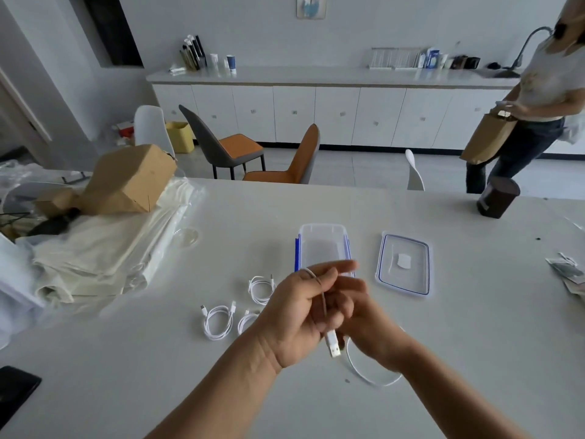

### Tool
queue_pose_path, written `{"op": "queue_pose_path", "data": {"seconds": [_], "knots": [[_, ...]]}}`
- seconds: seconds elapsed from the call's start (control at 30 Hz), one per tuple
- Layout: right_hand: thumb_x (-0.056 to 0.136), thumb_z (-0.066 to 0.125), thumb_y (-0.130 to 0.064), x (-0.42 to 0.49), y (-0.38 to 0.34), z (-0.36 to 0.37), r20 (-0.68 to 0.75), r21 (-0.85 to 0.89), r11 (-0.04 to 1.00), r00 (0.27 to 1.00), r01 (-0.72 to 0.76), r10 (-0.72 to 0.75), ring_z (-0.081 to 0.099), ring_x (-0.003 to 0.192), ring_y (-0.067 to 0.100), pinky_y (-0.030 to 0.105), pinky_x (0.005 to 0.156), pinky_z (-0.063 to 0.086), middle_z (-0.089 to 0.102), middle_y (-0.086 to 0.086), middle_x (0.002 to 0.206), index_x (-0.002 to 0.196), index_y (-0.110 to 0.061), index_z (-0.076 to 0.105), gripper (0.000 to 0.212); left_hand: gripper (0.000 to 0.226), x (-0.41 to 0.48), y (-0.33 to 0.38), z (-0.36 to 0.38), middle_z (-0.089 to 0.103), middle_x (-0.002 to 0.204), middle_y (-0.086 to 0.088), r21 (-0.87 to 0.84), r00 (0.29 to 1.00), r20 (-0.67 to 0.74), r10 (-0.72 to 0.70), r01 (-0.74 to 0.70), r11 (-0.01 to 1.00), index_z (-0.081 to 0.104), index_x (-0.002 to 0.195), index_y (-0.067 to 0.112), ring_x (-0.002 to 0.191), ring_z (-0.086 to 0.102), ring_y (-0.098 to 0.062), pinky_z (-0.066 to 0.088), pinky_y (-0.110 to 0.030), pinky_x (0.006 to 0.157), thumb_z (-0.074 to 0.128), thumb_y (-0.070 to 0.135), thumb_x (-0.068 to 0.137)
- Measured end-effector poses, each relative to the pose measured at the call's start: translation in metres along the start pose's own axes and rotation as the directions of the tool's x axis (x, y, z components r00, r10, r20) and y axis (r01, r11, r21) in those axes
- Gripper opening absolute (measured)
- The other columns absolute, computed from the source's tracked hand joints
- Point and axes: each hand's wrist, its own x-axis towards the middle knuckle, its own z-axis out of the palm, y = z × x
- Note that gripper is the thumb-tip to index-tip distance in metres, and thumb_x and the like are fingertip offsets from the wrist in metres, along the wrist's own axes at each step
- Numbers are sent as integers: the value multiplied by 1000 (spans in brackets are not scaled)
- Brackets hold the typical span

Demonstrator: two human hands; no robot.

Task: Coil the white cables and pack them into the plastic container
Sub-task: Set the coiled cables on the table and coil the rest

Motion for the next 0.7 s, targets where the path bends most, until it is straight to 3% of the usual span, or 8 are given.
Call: {"op": "queue_pose_path", "data": {"seconds": [0.03, 0.1, 0.17, 0.27, 0.4, 0.5, 0.6, 0.7], "knots": [[94, 57, -9, -7, 1, 3, 32, -76, 997, 999, -7, 9, 53, 48, 5, 30, 62, 48, 58, -9, 56, 93, 1, 69, 16, 30, 2, 3, -3, 74, 98, -20, -8, 999, -13, 40, -40, 999, 71, 108, 4, 68, 71, -24, 42, -22, 45, 43, 2, 95], [95, 59, -24, -23, 6, 7, 45, -258, 966, 999, -19, 31, 52, 49, 4, 26, 62, 48, 60, -9, 57, 96, -26, 74, 15, 39, 4, 11, -12, 69, 118, -24, -1, 995, -14, 99, -99, 995, 60, 124, -1, 103, 71, -32, 60, -31, 76, 34, -11, 96], [93, 59, -38, -37, 8, 5, 22, -444, 895, 999, 36, -30, 60, 63, 5, 25, 70, 52, 67, -13, 70, 102, -43, 67, 13, 49, 4, 15, -21, 65, 127, -23, 69, 994, -14, 107, -106, 992, 53, 132, -1, 121, 63, -31, 53, -39, 100, 33, -19, 91], [93, 58, -40, -47, -8, -12, 54, -675, 718, 982, 171, -183, 66, 85, 11, 28, 73, 51, 71, -16, 94, 106, -39, 63, 15, 69, 6, 15, -27, 63, 134, -13, 204, 998, -8, 68, -65, 977, 47, 141, 5, 129, 57, -22, 42, -39, 112, 31, -22, 79], [96, 52, -44, -59, -37, -44, 72, -809, 537, 947, 239, -312, 62, 83, 11, 24, 62, 44, 66, -14, 89, 100, -36, 60, 12, 78, 9, 14, -27, 64, 134, -10, 297, 1000, -1, -24, 23, 955, 42, 145, 5, 129, 57, -19, 39, -38, 114, 23, -24, 74], [91, 53, -45, -55, -60, -56, 74, -730, 622, 937, 284, -342, 61, 75, 10, 28, 63, 51, 67, -14, 82, 99, -37, 63, 15, 73, 3, 13, -16, 71, 120, -9, 415, 965, 168, -200, 115, 903, 46, 140, -1, 113, 67, -18, 43, -42, 109, 29, -22, 72], [82, 52, -43, -41, -74, -64, -6, -670, 670, 900, 320, -436, 62, 66, 10, 35, 60, 52, 66, -11, 70, 87, -32, 64, 17, 72, -1, 8, -5, 56, 129, -37, 447, 869, 363, -335, 152, 882, 45, 136, -10, 121, 57, -46, 35, -58, 113, 22, -27, 70], [81, 76, -27, -19, -78, -66, -23, -483, 804, 913, 346, -407, 61, 60, 9, 34, 61, 53, 67, -6, 67, 79, -24, 69, 8, 65, -3, 9, -1, 52, 128, -43, 346, 795, 476, -376, 224, 911, 44, 136, -11, 116, 57, -53, 47, -52, 100, 24, -20, 75]]}}
